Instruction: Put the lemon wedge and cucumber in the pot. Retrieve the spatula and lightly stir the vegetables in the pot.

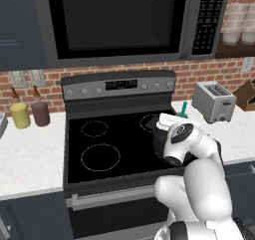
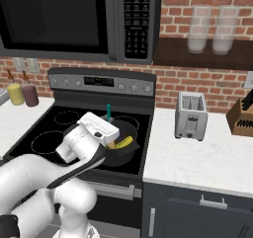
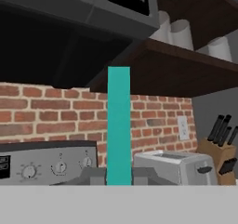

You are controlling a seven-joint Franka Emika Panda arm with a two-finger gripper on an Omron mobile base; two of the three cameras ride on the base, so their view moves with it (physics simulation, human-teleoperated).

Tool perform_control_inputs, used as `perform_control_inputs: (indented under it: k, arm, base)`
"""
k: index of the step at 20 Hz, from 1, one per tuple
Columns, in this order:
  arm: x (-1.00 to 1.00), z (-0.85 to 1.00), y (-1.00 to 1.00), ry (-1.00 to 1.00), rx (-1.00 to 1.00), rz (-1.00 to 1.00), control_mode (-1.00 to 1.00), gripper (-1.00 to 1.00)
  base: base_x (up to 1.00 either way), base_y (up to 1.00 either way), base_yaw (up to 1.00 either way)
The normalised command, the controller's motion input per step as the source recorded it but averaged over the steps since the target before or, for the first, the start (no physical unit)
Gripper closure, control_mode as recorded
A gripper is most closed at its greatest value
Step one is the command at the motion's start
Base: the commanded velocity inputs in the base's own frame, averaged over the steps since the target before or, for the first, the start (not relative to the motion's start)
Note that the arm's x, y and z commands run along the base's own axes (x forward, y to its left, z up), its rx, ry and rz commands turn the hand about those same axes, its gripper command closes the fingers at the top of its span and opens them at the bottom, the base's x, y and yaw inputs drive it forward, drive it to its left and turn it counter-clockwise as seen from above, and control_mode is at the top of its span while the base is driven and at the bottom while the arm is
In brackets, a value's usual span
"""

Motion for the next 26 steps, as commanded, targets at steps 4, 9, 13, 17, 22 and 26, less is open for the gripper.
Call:
perform_control_inputs:
  k: [4, 9, 13, 17, 22, 26]
  arm:
    - [0.25, 0.0, 0.08, -0.15, 0.0, 0.0, -1.0, 1.0]
    - [0.25, -0.03, 0.0, -0.16, 0.02, 0.0, -1.0, 1.0]
    - [0.04, -0.12, 0.0, -0.11, 0.02, 0.0, -1.0, 1.0]
    - [0.0, -0.24, 0.0, -0.01, 0.0, 0.0, -1.0, 1.0]
    - [0.0, -0.14, -0.01, 0.13, 0.0, 0.0, -1.0, 1.0]
    - [-0.03, 0.0, -0.04, 0.35, 0.0, -0.03, -1.0, 1.0]
  base:
    - [0.0, 0.0, 0.0]
    - [0.0, 0.0, 0.0]
    - [0.0, 0.0, 0.0]
    - [0.0, 0.0, 0.0]
    - [0.0, 0.0, 0.0]
    - [0.0, 0.0, 0.0]
